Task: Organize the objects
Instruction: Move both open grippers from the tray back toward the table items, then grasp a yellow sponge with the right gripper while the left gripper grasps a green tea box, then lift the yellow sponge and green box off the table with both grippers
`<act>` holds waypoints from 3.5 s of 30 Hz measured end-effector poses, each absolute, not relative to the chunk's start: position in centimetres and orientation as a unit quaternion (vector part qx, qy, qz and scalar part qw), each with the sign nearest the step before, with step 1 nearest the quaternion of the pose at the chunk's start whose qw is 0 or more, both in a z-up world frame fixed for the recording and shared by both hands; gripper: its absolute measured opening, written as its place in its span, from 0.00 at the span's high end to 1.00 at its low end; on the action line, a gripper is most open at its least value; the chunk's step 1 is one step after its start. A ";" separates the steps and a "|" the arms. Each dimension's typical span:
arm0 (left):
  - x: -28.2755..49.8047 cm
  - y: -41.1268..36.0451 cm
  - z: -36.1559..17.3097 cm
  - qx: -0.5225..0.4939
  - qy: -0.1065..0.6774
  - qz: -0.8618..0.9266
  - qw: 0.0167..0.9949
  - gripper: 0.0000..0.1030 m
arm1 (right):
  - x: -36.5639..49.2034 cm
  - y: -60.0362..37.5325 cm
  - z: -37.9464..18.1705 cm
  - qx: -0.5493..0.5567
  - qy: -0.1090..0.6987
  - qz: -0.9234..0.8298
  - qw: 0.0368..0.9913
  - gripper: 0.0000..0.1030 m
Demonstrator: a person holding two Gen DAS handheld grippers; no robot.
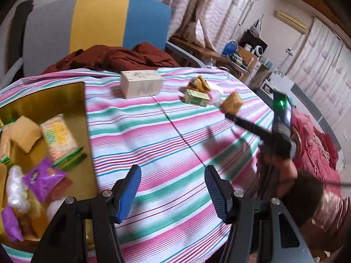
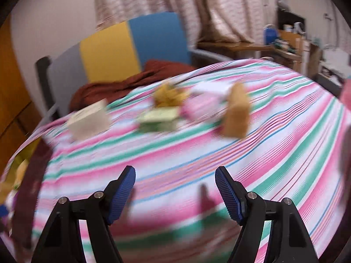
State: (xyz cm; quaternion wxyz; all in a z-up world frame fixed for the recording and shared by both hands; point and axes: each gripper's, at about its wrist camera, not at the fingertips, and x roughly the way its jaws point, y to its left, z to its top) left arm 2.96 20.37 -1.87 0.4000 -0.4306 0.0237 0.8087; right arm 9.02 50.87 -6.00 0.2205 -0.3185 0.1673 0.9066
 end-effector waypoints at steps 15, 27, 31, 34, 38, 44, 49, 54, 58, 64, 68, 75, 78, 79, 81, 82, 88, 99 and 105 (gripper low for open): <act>2.0 27.0 -4.1 -0.466 0.069 0.774 0.423 0.41 | 4.6 61.5 -6.7 -0.324 0.188 0.891 0.256 0.63; -4.9 37.1 -6.1 -0.488 0.061 0.755 0.434 0.41 | 6.8 60.8 -7.4 -0.301 0.205 0.895 0.258 0.66; -7.8 41.4 -6.5 -0.476 0.081 0.764 0.428 0.41 | 6.7 60.6 -7.5 -0.300 0.200 0.895 0.264 0.66; -9.5 44.2 -6.9 -0.458 0.106 0.774 0.424 0.41 | 6.8 60.8 -7.7 -0.297 0.204 0.894 0.265 0.66; -11.0 46.8 -8.2 -0.467 0.125 0.760 0.434 0.41 | 6.9 60.9 -7.8 -0.296 0.207 0.894 0.265 0.66; -6.8 46.8 -7.6 -0.457 0.129 0.707 0.525 0.41 | 7.1 61.2 -7.9 -0.292 0.212 0.893 0.269 0.66; -5.3 46.0 -6.8 -0.409 0.158 0.743 0.505 0.41 | 7.6 61.5 -7.8 -0.282 0.221 0.892 0.275 0.66; -7.5 47.5 -7.3 -0.414 0.172 0.757 0.475 0.41 | 7.4 61.5 -7.8 -0.286 0.217 0.892 0.274 0.66; -7.3 49.6 -8.4 -0.407 0.210 0.746 0.484 0.41 | 7.4 61.5 -7.9 -0.287 0.217 0.892 0.273 0.66; -7.3 49.8 -9.6 -0.418 0.171 0.754 0.476 0.44 | 7.3 61.4 -8.1 -0.291 0.216 0.891 0.273 0.66; -8.0 49.0 -9.7 -0.434 0.118 0.760 0.469 0.51 | 7.3 61.4 -8.1 -0.292 0.213 0.891 0.275 0.66; -7.2 47.5 -9.8 -0.423 0.117 0.768 0.466 0.64 | 7.0 61.1 -8.1 -0.296 0.204 0.891 0.278 0.66; -6.4 46.5 -9.8 -0.418 0.120 0.771 0.465 0.67 | 6.9 60.8 -7.9 -0.298 0.193 0.891 0.284 0.66; -6.2 46.2 -9.8 -0.416 0.122 0.774 0.462 0.68 | 6.8 60.7 -7.9 -0.298 0.188 0.891 0.286 0.66; -5.8 45.7 -9.7 -0.412 0.124 0.780 0.454 0.68 | 6.7 60.3 -7.7 -0.299 0.176 0.892 0.289 0.66; -5.6 45.5 -9.7 -0.410 0.125 0.783 0.451 0.68 | 6.7 60.1 -7.5 -0.298 0.169 0.893 0.291 0.66; -5.2 43.1 -9.6 -0.409 0.106 0.795 0.435 0.69 | 6.5 59.2 -7.0 -0.293 0.145 0.896 0.299 0.66; -3.3 39.7 -9.1 -0.392 0.101 0.807 0.431 0.70 | 7.0 57.2 -6.1 -0.283 0.111 0.903 0.303 0.66; -2.2 38.1 -8.9 -0.385 0.099 0.812 0.427 0.70 | 7.6 56.2 -6.0 -0.279 0.107 0.905 0.302 0.66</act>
